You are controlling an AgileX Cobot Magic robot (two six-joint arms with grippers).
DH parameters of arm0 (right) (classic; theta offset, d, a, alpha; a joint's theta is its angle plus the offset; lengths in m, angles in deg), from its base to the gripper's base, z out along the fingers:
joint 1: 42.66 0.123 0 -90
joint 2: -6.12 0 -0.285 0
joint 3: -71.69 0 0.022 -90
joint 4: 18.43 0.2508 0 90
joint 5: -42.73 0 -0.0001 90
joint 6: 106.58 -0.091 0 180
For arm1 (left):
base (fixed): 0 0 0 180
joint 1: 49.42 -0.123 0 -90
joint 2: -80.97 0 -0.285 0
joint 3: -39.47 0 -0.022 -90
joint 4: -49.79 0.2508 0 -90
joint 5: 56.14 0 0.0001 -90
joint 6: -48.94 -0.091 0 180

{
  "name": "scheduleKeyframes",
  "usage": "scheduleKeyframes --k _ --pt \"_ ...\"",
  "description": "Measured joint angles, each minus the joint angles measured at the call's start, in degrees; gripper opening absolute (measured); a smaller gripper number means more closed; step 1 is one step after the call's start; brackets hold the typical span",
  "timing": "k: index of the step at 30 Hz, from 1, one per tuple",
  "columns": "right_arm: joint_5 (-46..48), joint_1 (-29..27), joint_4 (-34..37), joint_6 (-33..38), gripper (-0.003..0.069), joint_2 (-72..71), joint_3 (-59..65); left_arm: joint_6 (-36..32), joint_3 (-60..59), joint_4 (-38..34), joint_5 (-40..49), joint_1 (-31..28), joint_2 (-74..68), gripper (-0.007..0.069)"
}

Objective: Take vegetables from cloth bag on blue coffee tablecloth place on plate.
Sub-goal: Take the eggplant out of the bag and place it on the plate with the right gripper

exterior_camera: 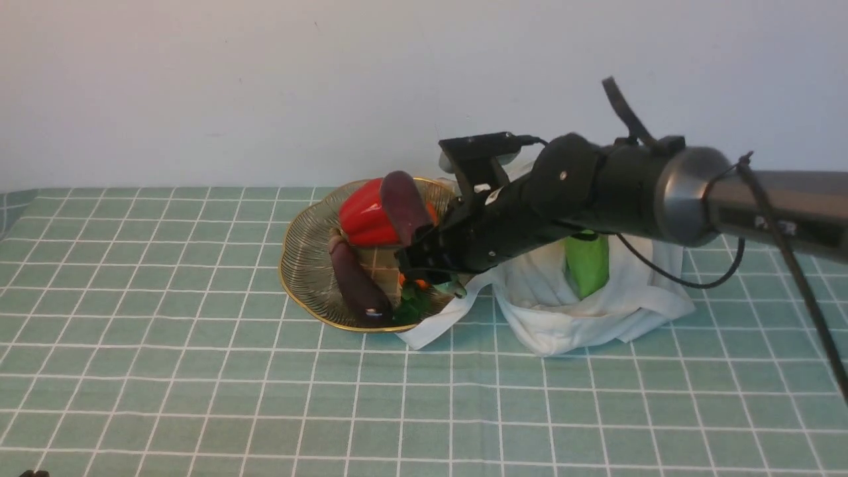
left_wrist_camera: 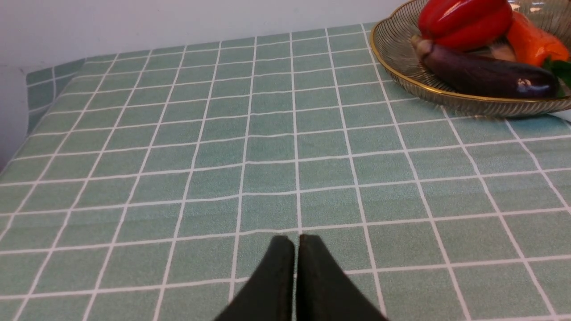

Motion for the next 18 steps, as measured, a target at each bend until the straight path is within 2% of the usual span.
scheduleKeyframes --k 6,10,11,12,14,18 --pt "-2.87 0.00 3.14 4.41 0.0338 2.21 0.00 0.00 0.00 0.00 0.00 0.00 0.00 -0.0005" --pt "-3.91 0.00 3.85 5.21 0.0420 2.33 0.00 0.00 0.00 0.00 0.00 0.00 0.00 -0.0005" --pt "-4.13 0.00 3.86 5.34 0.0482 2.33 0.00 0.00 0.00 0.00 0.00 0.00 0.00 -0.0005" --pt "-4.13 0.00 3.86 5.34 0.0482 2.33 0.00 0.00 0.00 0.00 0.00 0.00 0.00 -0.0005" --pt "-3.87 0.00 3.86 5.39 0.0555 2.33 0.00 0.00 0.00 0.00 0.00 0.00 0.00 -0.0005" --pt "-2.50 0.00 3.53 5.20 0.0602 1.14 0.00 0.00 0.00 0.00 0.00 0.00 0.00 -0.0005"
